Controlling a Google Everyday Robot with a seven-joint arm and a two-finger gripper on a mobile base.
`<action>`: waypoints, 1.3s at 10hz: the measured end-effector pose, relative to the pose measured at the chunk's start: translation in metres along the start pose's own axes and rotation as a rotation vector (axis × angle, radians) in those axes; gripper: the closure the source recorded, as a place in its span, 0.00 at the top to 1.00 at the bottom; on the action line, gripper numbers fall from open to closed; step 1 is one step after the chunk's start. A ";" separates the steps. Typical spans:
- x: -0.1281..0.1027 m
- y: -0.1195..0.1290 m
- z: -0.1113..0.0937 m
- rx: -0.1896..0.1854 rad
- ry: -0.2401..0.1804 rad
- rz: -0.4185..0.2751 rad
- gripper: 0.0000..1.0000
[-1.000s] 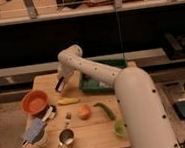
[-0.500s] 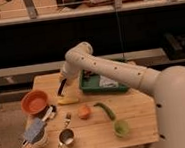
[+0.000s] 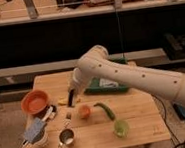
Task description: Place eraser in plastic cup
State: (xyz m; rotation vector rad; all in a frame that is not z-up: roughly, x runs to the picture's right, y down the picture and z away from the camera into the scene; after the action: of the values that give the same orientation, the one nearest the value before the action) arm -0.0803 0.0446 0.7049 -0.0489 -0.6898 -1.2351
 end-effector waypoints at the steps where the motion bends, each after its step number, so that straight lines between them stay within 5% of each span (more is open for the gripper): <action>1: -0.008 0.026 -0.016 -0.030 0.004 -0.013 0.06; 5: -0.016 0.123 -0.052 -0.137 0.021 0.022 0.06; 7: -0.019 0.168 -0.071 -0.209 -0.020 0.027 0.06; 13: -0.020 0.182 -0.076 -0.234 -0.055 0.019 0.06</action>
State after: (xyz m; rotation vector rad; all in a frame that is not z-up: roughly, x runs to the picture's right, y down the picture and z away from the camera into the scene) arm 0.1105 0.0968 0.6931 -0.2833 -0.5886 -1.2951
